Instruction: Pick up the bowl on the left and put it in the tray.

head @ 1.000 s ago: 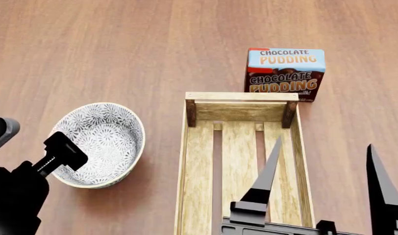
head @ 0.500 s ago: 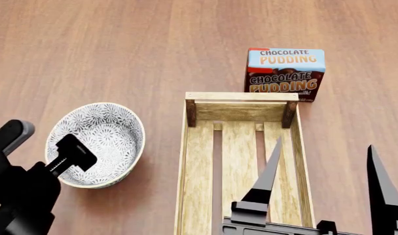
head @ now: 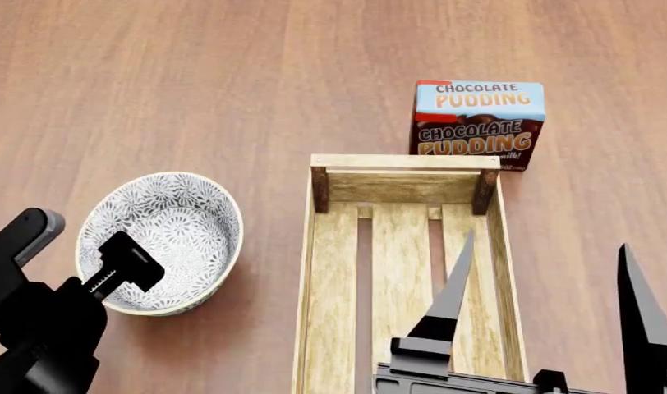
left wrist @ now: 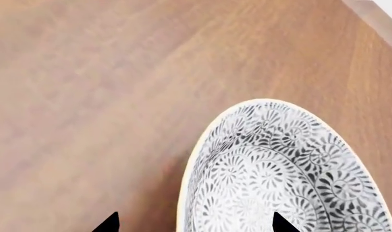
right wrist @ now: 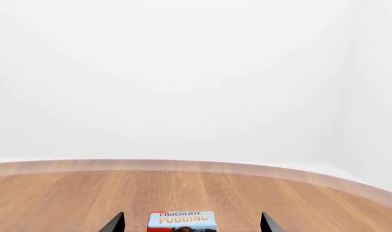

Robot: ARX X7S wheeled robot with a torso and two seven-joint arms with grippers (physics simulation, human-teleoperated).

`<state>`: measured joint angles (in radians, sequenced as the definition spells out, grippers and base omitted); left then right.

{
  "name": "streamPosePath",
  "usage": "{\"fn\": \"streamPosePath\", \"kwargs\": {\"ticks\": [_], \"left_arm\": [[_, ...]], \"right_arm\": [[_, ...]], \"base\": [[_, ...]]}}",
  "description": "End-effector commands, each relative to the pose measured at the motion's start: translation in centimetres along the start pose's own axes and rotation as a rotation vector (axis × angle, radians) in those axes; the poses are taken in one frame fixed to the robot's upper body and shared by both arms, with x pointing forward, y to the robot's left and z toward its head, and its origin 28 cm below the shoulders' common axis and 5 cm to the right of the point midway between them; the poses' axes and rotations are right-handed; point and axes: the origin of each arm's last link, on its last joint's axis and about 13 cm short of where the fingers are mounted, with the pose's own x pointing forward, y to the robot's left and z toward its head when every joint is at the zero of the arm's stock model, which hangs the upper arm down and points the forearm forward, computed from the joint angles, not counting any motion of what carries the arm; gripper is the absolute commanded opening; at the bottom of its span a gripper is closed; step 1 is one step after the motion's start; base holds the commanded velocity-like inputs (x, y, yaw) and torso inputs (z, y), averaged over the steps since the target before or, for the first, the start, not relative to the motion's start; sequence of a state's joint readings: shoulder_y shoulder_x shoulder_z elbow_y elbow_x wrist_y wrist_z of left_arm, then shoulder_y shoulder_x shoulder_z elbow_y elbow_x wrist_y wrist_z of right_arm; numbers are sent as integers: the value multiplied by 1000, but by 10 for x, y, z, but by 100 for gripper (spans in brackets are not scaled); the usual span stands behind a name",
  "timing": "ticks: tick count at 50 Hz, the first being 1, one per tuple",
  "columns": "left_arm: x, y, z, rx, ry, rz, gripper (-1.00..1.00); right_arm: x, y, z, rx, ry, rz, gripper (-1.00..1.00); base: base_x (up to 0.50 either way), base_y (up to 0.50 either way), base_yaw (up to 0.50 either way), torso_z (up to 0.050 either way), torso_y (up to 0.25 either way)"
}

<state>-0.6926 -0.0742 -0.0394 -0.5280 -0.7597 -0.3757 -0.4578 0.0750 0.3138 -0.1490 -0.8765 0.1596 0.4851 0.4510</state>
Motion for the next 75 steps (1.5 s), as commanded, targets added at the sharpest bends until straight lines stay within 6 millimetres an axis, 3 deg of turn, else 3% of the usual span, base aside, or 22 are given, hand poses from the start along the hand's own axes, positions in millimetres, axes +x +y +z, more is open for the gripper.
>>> {"fn": "streamPosePath", "kwargs": {"ticks": [1, 13, 14, 30, 43, 64, 75], "left_arm": [[5, 3, -3, -14, 11, 18, 100], [7, 2, -6, -19, 25, 10, 100], [7, 1, -6, -18, 26, 10, -100], [8, 2, -10, -1, 32, 23, -100], [4, 3, -5, -85, 51, 11, -100], [-37, -32, 34, -154, 4, -121, -100], [-65, -48, 38, -134, 30, -191, -100]], "right_arm": [[0, 0, -1, 0, 2, 0, 100], [0, 0, -1, -1, 3, 1, 100], [0, 0, -1, -1, 3, 1, 100], [1, 0, -2, -1, 5, 2, 100], [0, 2, -3, -2, 8, 7, 100], [0, 2, -4, -1, 10, 8, 100], [0, 2, -5, 0, 13, 11, 100]], "base": [[0, 0, 0, 0, 0], [0, 0, 0, 0, 0], [0, 0, 0, 0, 0], [0, 0, 0, 0, 0], [0, 0, 0, 0, 0], [0, 0, 0, 0, 0], [0, 0, 0, 0, 0]]}}
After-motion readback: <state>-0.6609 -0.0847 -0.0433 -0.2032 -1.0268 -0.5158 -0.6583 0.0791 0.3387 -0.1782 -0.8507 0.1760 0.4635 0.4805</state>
